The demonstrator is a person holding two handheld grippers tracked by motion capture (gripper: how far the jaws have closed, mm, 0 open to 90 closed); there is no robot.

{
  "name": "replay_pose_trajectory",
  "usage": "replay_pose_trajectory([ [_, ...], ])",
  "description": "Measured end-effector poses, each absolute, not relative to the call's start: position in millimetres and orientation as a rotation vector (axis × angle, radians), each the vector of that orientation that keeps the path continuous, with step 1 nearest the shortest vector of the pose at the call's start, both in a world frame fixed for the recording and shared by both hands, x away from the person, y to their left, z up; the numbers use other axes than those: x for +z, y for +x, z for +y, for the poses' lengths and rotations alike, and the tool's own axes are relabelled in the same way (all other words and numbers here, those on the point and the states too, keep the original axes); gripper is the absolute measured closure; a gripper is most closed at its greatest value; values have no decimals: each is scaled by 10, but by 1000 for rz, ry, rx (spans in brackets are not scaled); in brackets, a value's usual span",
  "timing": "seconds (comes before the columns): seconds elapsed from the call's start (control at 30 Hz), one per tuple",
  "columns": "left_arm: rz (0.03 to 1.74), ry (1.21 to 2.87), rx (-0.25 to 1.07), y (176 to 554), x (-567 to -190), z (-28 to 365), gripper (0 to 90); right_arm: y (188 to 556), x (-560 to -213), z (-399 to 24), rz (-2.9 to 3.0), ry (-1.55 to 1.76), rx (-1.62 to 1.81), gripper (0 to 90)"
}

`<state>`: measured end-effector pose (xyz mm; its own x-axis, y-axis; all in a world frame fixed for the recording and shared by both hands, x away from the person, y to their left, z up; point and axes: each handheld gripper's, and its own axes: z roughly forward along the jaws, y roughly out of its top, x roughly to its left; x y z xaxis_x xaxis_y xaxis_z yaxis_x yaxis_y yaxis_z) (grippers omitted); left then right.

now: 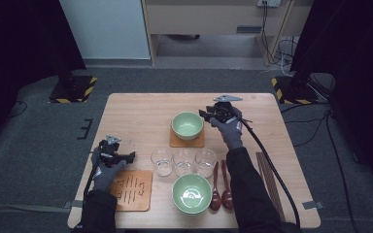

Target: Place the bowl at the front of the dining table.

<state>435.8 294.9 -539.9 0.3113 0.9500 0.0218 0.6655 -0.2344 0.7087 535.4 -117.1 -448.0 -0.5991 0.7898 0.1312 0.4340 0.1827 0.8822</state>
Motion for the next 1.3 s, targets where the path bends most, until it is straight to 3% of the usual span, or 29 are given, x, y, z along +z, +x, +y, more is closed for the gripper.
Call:
replay_pose_trajectory([
  [0.73,1439,1956,638,4347,-5393,2958,72,4732,-4222,-1461,2051,1069,1421,521],
  [1.3,1442,1954,643,4344,-5394,2957,76,4258,-4289,-1796,2026,1060,1366,504],
])
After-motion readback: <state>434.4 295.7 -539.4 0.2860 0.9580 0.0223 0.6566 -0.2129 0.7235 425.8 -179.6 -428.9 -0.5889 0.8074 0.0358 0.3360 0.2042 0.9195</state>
